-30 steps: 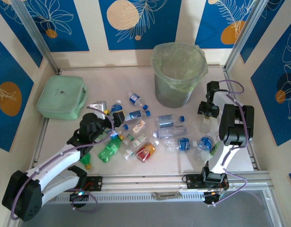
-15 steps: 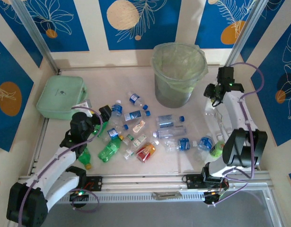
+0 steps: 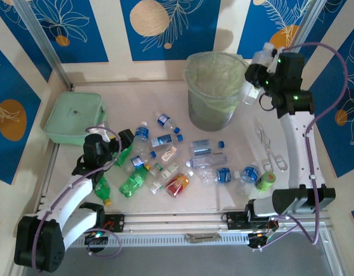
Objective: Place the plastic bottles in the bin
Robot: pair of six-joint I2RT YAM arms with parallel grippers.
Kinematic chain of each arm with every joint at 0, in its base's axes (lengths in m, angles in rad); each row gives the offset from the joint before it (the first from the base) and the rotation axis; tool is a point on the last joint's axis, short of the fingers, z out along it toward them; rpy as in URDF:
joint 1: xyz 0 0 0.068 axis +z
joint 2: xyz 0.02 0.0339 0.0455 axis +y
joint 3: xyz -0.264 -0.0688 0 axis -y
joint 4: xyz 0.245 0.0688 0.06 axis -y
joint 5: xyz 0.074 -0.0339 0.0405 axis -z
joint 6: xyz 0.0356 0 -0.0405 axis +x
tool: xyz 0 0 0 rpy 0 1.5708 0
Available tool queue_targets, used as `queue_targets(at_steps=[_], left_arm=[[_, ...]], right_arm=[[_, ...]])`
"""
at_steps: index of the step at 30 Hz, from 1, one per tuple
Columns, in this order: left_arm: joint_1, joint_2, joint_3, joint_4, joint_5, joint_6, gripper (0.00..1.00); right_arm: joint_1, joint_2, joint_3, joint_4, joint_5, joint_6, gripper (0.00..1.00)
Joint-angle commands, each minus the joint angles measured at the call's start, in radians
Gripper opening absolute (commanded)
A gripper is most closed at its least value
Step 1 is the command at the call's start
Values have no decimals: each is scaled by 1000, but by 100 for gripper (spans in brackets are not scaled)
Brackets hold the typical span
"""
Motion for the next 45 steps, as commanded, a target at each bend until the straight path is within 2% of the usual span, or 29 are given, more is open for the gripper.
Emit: queue_targets(at_steps=[1, 9, 14, 21, 32, 35, 39, 41, 45], left_arm=[[12, -5, 2, 8, 69, -15, 99], [15, -89, -25, -98, 81, 10, 99], [20, -161, -22, -183, 52, 47, 99], [24, -216, -17, -227, 2, 65, 99], [25, -170, -17, -176, 27, 28, 99], [24, -168, -16, -175, 29, 23, 99], [25, -168, -11, -178, 28, 18, 99], [25, -168, -10, -177, 28, 16, 99], [24, -162, -2, -177, 20, 14, 99]], right_arm=[[53, 107, 130, 58, -45, 22, 46], [172, 442, 510, -10, -3, -51, 46], [215, 592, 647, -74, 14, -60, 46], [226, 673, 630, -155, 47, -74, 47], [216, 652, 474, -152, 20, -53, 50], [215, 647, 472, -148, 22, -52, 55], [215, 632, 476, -140, 25, -54, 77], [215, 620, 481, -139, 28, -54, 84], [213, 584, 503, -136, 24, -60, 86]])
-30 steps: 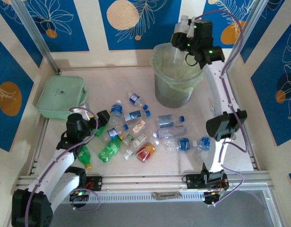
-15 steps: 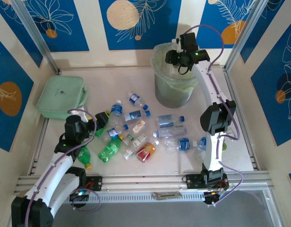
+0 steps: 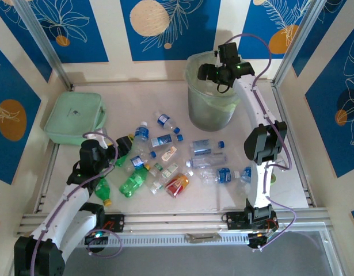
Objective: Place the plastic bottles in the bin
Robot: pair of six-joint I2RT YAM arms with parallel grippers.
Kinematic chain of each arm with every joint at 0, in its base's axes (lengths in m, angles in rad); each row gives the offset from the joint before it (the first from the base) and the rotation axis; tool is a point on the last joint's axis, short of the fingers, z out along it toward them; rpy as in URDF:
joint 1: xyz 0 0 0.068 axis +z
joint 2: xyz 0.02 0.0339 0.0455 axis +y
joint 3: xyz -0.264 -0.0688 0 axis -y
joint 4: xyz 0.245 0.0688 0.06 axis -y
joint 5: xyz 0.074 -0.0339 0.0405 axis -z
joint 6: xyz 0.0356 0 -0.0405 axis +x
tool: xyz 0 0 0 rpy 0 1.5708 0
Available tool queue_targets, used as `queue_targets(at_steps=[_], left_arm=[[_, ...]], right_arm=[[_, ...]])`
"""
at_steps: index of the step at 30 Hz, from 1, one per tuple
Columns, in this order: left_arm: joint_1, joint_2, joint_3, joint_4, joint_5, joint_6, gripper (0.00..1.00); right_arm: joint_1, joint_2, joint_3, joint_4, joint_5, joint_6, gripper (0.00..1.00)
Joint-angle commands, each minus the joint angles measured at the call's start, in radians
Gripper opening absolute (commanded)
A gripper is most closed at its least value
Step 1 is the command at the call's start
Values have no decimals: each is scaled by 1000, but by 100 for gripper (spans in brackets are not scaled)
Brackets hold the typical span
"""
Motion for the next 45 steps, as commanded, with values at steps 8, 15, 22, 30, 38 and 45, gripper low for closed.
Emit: queue_targets(at_steps=[8, 15, 22, 30, 38, 45], left_arm=[[19, 27, 86, -47, -3, 22, 99], [34, 35, 168, -206, -5, 65, 99], [45, 32, 242, -542, -125, 43, 99], [45, -12, 273, -893, -304, -33, 99], [46, -51, 253, -996, -394, -203, 99], [46, -57, 119, -968, -320, -310, 99]], right_arm=[[10, -237, -13, 34, -68, -7, 92], [56, -462, -338, 140, -133, -8, 99], [121, -712, -776, 318, -171, 58, 99], [209, -855, -1094, 476, -123, 180, 99], [290, -878, -1188, 573, -43, 204, 99], [301, -896, -1194, 590, -18, 206, 99]])
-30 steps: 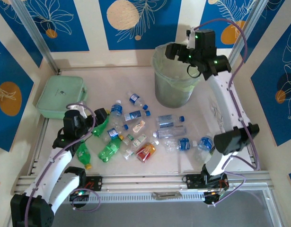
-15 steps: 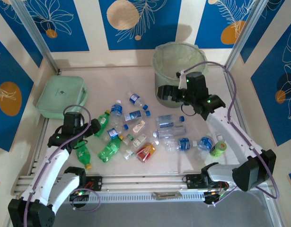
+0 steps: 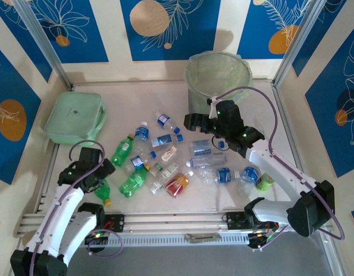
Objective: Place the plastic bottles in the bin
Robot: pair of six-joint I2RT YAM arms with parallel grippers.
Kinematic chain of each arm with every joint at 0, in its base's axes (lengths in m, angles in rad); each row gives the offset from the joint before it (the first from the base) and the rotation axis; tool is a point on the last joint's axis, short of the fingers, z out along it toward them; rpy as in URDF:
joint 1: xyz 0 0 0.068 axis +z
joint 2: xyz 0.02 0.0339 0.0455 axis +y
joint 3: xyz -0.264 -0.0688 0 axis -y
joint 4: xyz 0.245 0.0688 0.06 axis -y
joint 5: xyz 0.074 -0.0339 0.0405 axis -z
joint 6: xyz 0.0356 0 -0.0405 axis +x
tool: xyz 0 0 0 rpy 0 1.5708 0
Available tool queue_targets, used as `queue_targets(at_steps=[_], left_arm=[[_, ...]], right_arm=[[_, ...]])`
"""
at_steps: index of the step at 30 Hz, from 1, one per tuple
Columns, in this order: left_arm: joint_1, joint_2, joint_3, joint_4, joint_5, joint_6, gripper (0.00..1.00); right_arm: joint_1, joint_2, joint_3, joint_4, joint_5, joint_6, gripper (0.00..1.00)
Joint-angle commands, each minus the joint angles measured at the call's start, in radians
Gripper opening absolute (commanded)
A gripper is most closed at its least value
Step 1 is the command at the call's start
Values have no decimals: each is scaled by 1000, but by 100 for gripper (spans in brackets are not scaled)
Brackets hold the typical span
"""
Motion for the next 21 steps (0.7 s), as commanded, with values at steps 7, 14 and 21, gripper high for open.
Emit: queue_targets(at_steps=[7, 14, 21], left_arm=[[12, 22, -119, 68, 43, -67, 100], [12, 97, -151, 175, 47, -14, 82], [12, 122, -163, 203, 19, 31, 63]], right_arm=[[11, -22, -9, 48, 38, 36, 99], [18, -22, -4, 39, 56, 39, 99], [23, -22, -1, 35, 76, 41, 99]])
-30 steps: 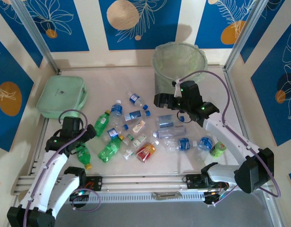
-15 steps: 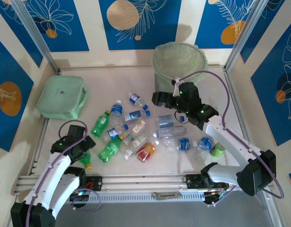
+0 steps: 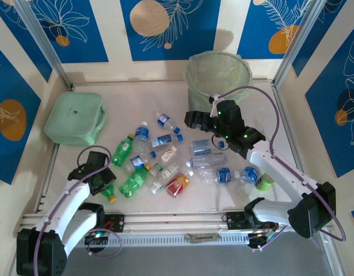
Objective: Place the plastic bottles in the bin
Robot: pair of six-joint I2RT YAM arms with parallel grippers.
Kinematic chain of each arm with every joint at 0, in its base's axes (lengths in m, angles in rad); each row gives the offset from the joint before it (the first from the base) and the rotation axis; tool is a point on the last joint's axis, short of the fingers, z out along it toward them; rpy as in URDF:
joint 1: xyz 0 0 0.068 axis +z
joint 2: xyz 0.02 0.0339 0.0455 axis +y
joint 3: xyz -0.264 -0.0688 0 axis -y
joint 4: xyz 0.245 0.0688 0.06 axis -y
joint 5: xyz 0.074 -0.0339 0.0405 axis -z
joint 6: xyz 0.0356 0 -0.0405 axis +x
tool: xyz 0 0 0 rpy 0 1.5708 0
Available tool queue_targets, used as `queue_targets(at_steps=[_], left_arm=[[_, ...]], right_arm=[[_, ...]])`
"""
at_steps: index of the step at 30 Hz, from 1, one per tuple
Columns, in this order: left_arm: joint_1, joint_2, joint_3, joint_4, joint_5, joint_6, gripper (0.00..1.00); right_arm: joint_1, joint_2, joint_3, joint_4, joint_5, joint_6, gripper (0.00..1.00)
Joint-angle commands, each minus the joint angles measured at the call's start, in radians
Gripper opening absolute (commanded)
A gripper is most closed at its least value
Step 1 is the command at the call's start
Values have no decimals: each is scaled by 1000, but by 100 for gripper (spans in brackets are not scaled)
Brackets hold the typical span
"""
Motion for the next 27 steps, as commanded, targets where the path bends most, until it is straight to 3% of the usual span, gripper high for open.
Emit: queue_targets(at_steps=[1, 7, 16, 27], left_arm=[[11, -6, -18, 18, -20, 27, 61], [11, -50, -27, 18, -20, 43, 40], [11, -157, 140, 46, 71, 212, 40], [-20, -66, 314, 460, 585, 361, 39]], right_arm=[[10, -13, -1, 13, 26, 13, 99], [12, -10, 1, 13, 23, 12, 99], [14, 27, 34, 33, -105, -2, 99], [16, 103, 128, 58, -323, 38, 99]])
